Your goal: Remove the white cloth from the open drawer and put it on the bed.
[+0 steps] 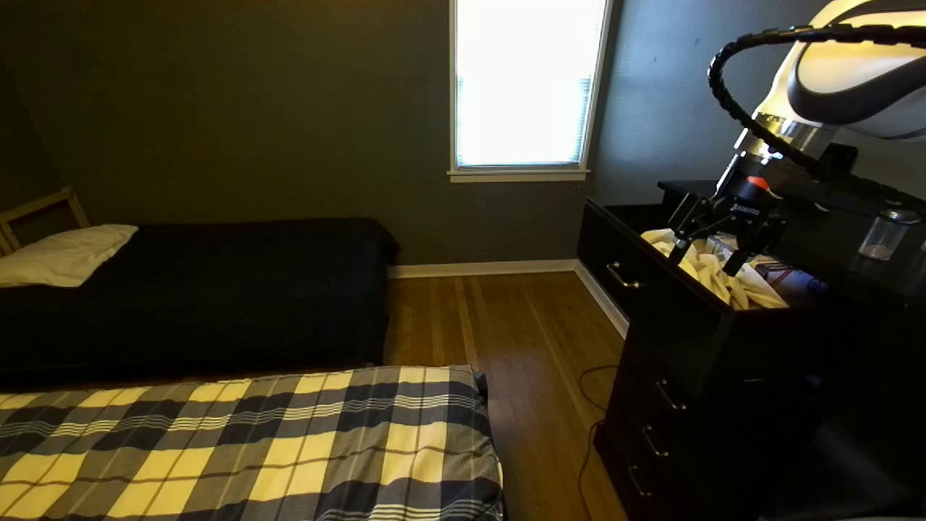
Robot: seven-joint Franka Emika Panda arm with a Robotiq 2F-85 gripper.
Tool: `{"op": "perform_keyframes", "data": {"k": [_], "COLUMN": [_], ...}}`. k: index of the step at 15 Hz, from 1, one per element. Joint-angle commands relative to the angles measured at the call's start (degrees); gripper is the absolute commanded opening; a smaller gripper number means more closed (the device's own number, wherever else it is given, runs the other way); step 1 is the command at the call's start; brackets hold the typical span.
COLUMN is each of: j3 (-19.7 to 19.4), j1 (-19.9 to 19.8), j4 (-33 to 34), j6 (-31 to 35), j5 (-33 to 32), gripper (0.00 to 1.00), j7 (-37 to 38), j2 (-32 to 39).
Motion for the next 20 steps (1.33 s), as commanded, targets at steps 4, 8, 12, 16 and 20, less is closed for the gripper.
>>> {"op": "perform_keyframes", "data": {"k": [4,8,12,16,20], "j3": [-0.41,-1.88,-3.45,-4.57,-5.01], "j1": [-5.44,-8.41,-9.72,-10.06,-9.19], "j4": [4.75,7.93,10.84,13.53,15.03], "j6": [10.06,15.87,22.01,23.95,23.52], "j5": [-4.63,-7.83,-10.15,-14.06,-18.49], "gripper": [1.0,1.0,1.0,1.0,1.0], "j7": [3.61,5.94,7.54,11.41,14.95], "j2": [7.36,13.16,19.11,23.77,27.31]}}
